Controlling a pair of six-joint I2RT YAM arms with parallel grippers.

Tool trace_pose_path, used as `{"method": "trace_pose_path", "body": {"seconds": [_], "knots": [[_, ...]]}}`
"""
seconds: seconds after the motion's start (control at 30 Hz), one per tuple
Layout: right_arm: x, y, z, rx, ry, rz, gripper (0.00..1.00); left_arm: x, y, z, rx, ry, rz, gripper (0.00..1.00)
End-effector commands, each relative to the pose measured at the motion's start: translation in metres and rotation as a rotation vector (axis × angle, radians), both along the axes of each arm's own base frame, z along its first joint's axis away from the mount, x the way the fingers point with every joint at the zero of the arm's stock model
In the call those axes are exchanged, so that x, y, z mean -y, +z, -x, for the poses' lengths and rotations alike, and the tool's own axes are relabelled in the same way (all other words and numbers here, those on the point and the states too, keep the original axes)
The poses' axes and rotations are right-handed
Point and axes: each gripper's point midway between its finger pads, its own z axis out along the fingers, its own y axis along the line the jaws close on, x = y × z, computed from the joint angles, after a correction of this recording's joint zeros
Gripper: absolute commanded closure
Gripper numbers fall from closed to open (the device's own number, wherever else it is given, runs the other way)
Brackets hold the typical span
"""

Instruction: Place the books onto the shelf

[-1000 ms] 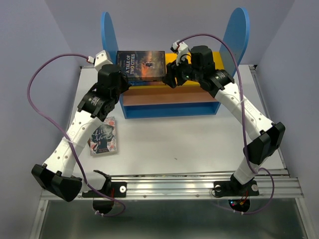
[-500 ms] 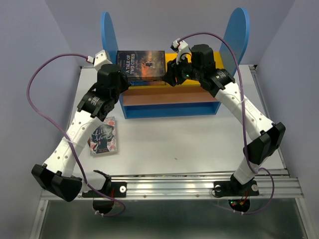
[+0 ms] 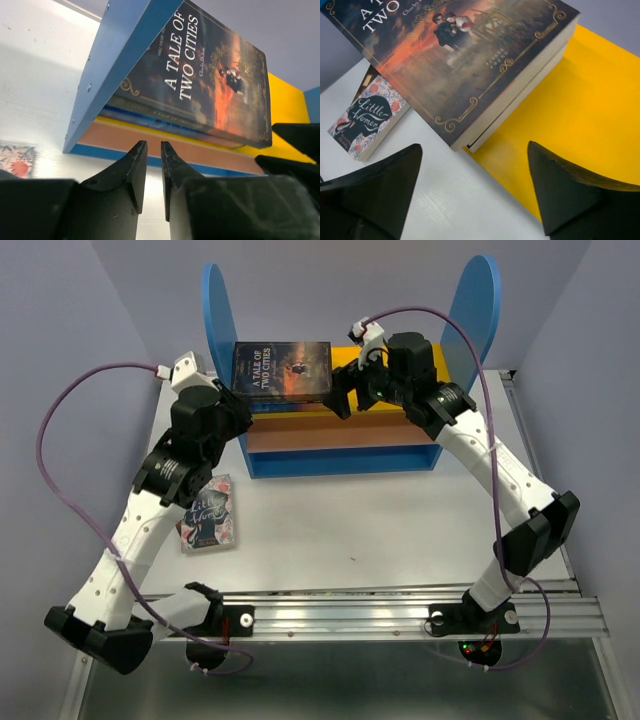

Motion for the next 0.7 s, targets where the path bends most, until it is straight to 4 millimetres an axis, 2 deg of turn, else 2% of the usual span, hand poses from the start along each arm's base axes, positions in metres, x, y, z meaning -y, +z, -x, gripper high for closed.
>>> {"method": "trace_pose_path", "body": {"seconds": [0.0, 0.07, 0.1, 0.17, 0.23, 0.27, 0.3, 0.33, 0.37, 0.4, 0.47, 0.53, 0.57, 0.67], "knots": [[0.030, 0.043, 0.013, 0.117, -0.123, -0.043, 0.00, -0.013, 0.009, 0.034, 0.049, -0.015, 0.035, 0.49], [0.042, 0.038, 0.020, 0.092, -0.177, -0.063, 0.00, -0.023, -0.001, 0.045, 0.027, 0.017, 0.041, 0.36], [0.051, 0.034, 0.031, 0.089, -0.189, -0.071, 0.00, -0.031, -0.013, 0.056, 0.001, 0.046, 0.043, 0.26], [0.058, 0.024, 0.044, 0.059, -0.203, -0.095, 0.00, -0.041, -0.027, 0.064, -0.039, 0.090, 0.053, 0.17], [0.066, 0.011, 0.064, 0.023, -0.205, -0.139, 0.00, -0.047, -0.049, 0.076, -0.106, 0.119, 0.057, 0.10], [0.064, 0.006, 0.072, 0.002, -0.183, -0.163, 0.00, -0.049, -0.057, 0.079, -0.130, 0.134, 0.064, 0.01], [0.061, 0.003, 0.080, -0.012, -0.165, -0.183, 0.00, -0.056, -0.073, 0.086, -0.174, 0.168, 0.048, 0.01], [0.063, -0.011, 0.090, -0.056, -0.161, -0.199, 0.00, -0.059, -0.081, 0.088, -0.195, 0.207, 0.079, 0.01], [0.056, -0.018, 0.100, -0.086, -0.135, -0.211, 0.00, -0.064, -0.089, 0.091, -0.214, 0.239, 0.086, 0.01], [0.050, -0.021, 0.106, -0.092, -0.115, -0.237, 0.00, -0.072, -0.106, 0.097, -0.253, 0.285, 0.067, 0.01], [0.031, -0.044, 0.123, -0.149, -0.068, -0.247, 0.00, -0.078, -0.122, 0.100, -0.282, 0.331, 0.076, 0.01], [0.014, -0.061, 0.134, -0.201, -0.051, -0.249, 0.00, -0.082, -0.129, 0.098, -0.281, 0.353, 0.082, 0.01], [-0.004, -0.079, 0.144, -0.227, -0.028, -0.228, 0.00, -0.084, -0.131, 0.093, -0.275, 0.371, 0.104, 0.01], [-0.029, -0.106, 0.154, -0.315, -0.029, -0.263, 0.00, -0.089, -0.151, 0.085, -0.302, 0.377, 0.091, 0.01]]}}
